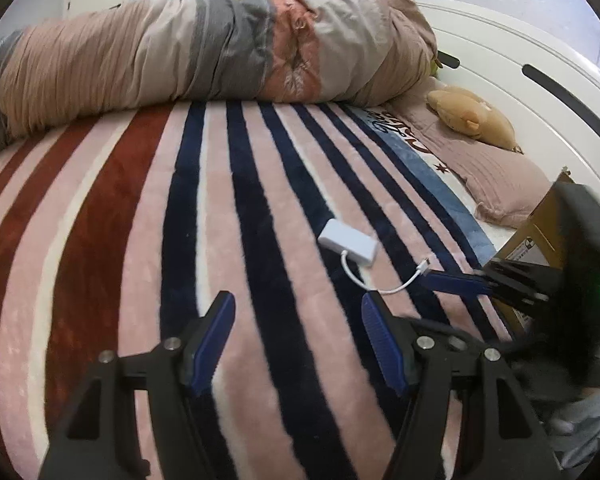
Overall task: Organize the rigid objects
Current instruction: 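Grasp the white USB adapter with cable with the right gripper, then carry the USB adapter into the box and open the right gripper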
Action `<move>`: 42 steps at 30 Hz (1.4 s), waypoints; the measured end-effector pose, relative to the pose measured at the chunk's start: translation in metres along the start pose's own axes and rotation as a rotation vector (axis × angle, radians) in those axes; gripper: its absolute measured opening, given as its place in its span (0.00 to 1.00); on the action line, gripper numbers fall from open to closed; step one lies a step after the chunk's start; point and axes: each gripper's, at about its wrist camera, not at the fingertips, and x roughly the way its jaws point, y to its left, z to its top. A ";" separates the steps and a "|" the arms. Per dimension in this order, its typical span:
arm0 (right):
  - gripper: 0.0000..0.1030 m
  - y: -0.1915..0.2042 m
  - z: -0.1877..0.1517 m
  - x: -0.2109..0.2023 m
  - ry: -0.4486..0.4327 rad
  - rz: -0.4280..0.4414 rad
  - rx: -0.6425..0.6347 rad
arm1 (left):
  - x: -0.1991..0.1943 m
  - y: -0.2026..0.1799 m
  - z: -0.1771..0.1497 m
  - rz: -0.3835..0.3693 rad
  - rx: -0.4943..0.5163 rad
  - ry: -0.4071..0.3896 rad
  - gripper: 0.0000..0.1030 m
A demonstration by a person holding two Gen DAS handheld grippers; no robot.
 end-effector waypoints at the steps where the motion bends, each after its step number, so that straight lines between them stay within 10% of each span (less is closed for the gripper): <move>1: 0.42 -0.003 0.004 0.015 0.004 -0.001 0.000 | 0.000 0.003 0.000 -0.003 -0.008 -0.002 0.60; 7: 0.05 -0.003 0.011 0.038 0.029 0.032 -0.024 | -0.005 0.007 -0.001 0.005 -0.029 -0.012 0.60; 18: 0.05 0.020 -0.034 -0.020 0.122 0.138 -0.084 | -0.009 -0.001 -0.013 -0.029 -0.018 0.010 0.61; 23: 0.63 0.012 -0.028 -0.020 0.052 0.034 -0.067 | -0.010 -0.006 -0.014 -0.033 -0.004 0.015 0.60; 27: 0.62 -0.001 -0.012 0.014 0.060 0.024 -0.010 | -0.009 -0.004 -0.014 -0.033 -0.015 0.017 0.60; 31: 0.22 -0.001 -0.006 0.027 0.042 0.024 -0.024 | -0.009 -0.002 -0.015 -0.035 -0.020 0.028 0.60; 42: 0.22 0.030 -0.012 -0.045 -0.083 0.096 -0.099 | -0.047 -0.035 -0.006 -0.215 0.004 -0.037 0.60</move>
